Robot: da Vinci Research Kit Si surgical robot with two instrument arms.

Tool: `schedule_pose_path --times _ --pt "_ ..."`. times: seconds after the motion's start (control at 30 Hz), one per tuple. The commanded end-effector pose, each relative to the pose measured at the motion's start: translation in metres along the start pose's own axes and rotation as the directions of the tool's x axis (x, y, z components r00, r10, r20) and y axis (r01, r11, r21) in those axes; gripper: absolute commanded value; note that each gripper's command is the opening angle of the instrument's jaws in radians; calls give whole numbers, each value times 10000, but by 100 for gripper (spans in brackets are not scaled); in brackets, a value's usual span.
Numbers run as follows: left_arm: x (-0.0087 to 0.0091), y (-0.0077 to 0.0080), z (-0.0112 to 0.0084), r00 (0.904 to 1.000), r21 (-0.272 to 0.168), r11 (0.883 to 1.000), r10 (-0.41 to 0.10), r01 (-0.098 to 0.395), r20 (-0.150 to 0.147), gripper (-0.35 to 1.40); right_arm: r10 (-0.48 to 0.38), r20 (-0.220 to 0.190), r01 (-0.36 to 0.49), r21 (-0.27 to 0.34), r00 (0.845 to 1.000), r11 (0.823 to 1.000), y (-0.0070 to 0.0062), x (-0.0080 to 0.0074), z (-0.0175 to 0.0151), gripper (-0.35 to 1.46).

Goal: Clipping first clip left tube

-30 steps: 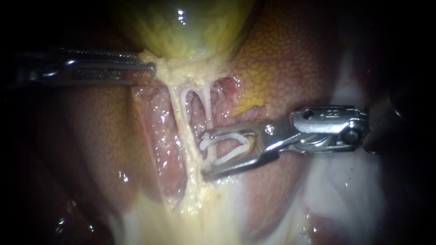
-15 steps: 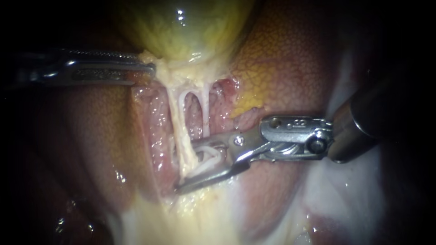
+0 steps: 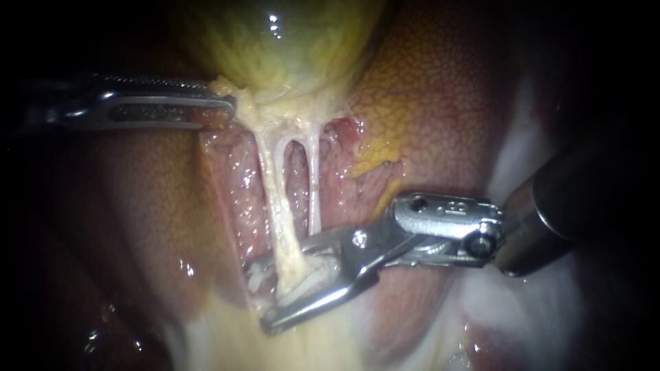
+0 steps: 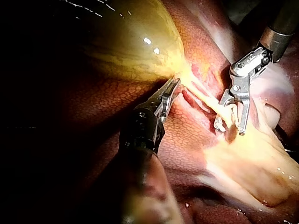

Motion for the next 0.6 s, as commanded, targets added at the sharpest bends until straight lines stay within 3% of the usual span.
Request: schedule_pose_path --times 0.03,0.13,0.43,0.6 --pt "0 0 0 10000 2 10000 0 0 0 -35 -17 -6 17 -46 10000 10000 0 0 1 29" --pt "0 0 0 10000 2 10000 0 0 0 -35 -25 1 25 -5 10000 10000 1 2 0 21" --pt "0 0 0 10000 3 10000 0 0 0 -35 -4 -26 4 -44 10000 10000 5 5 -5 -35" --pt "0 0 0 10000 3 10000 -1 1 0 -35 3 -5 -3 47 10000 10000 8 6 -6 -35"
